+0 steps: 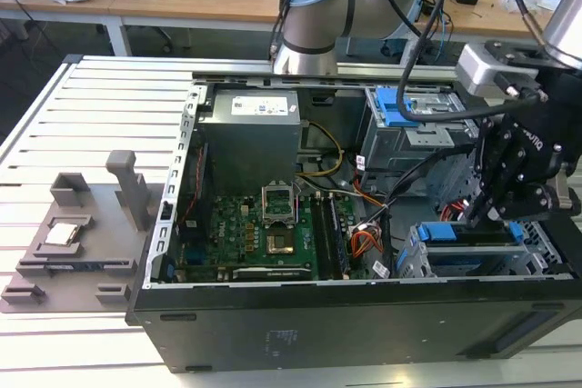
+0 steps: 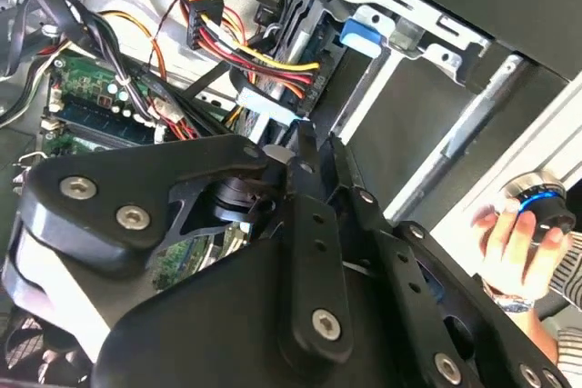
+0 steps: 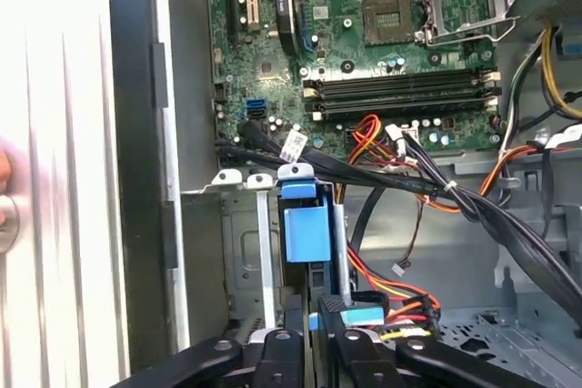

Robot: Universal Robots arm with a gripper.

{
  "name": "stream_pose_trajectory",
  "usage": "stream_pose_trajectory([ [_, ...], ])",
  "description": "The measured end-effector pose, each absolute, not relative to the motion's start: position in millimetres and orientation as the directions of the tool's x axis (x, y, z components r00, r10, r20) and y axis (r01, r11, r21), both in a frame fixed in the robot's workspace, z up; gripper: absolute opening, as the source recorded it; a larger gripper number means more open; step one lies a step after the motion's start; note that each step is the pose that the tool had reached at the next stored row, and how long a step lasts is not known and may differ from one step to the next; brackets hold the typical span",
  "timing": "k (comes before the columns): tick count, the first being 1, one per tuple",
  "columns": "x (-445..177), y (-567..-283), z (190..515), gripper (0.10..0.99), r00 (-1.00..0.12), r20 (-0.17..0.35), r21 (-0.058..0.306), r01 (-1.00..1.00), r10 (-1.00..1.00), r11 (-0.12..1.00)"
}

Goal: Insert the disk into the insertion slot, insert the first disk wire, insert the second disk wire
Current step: 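Insert the second disk wire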

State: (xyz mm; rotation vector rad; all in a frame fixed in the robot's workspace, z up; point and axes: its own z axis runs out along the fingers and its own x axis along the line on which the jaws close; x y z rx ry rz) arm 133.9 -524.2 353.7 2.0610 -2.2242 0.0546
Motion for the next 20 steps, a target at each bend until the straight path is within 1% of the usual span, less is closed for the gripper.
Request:
stream_pose_trajectory([
  [3,133.9,-524.2,360.2,0.216,-0.073,0.095,0.048,-0.996,-0.993,0.078],
  [4,133.7,-524.3,361.1,0.204,-0.073,0.08,0.049,-0.996,-0.994,0.077],
  [5,133.5,-524.6,361.4,0.137,-0.073,0.064,0.051,-0.996,-0.995,0.077],
  [6,133.2,-525.5,361.4,0.106,-0.073,0.03,0.053,-0.996,-0.997,0.075],
  [9,132.8,-528.8,361.5,0.106,-0.073,-0.027,0.057,-0.996,-0.997,0.071],
  [11,132.5,-536.4,361.5,0.106,-0.073,-0.047,0.059,-0.996,-0.996,0.07],
  [14,132.4,-553.9,361.5,0.106,-0.073,-0.048,0.059,-0.996,-0.996,0.07],
  [18,132.3,-554.6,363.6,0.106,-0.072,-0.049,0.059,-0.996,-0.996,0.069],
  [20,132.3,-554.5,371.9,0.106,-0.072,-0.049,0.059,-0.996,-0.996,0.069],
])
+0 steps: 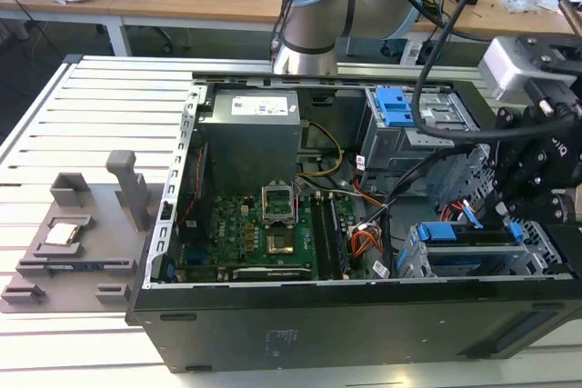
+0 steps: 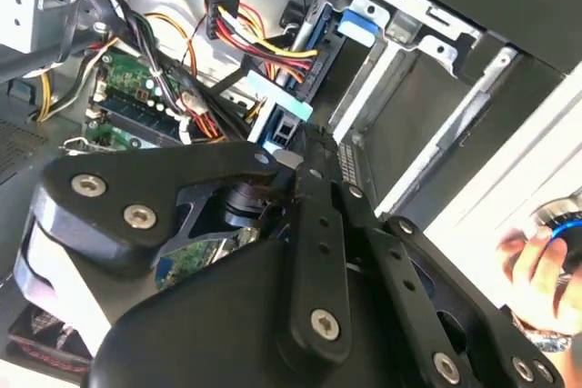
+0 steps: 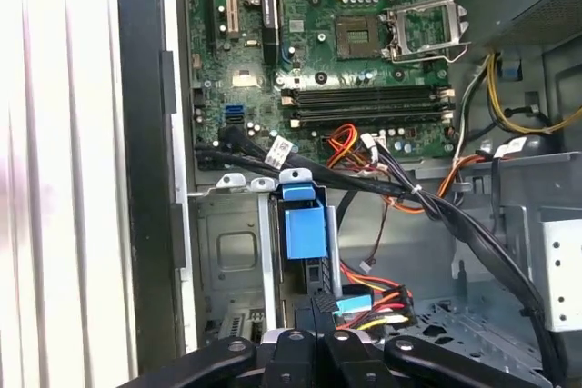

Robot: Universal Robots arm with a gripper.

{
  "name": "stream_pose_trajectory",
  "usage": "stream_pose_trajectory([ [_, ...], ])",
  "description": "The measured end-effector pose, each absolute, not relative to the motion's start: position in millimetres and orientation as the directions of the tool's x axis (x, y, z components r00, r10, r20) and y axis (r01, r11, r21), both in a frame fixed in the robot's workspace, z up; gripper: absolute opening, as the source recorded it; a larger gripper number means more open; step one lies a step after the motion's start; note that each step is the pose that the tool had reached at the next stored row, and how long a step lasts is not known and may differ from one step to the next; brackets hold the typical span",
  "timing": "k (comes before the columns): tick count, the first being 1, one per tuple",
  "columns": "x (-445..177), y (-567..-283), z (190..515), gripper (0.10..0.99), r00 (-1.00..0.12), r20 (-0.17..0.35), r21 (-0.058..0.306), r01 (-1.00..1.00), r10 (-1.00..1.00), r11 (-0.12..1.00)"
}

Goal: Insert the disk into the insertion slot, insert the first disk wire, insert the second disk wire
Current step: 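Insert the second disk wire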

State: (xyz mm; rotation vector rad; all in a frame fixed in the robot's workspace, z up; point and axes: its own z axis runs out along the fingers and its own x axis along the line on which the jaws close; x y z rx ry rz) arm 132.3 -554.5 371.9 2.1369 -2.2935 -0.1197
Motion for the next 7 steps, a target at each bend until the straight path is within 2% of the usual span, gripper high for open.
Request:
stream_pose_trajectory([
  [7,132.4,-554.6,376.9,0.106,-0.072,-0.049,0.059,-0.996,-0.996,0.069],
])
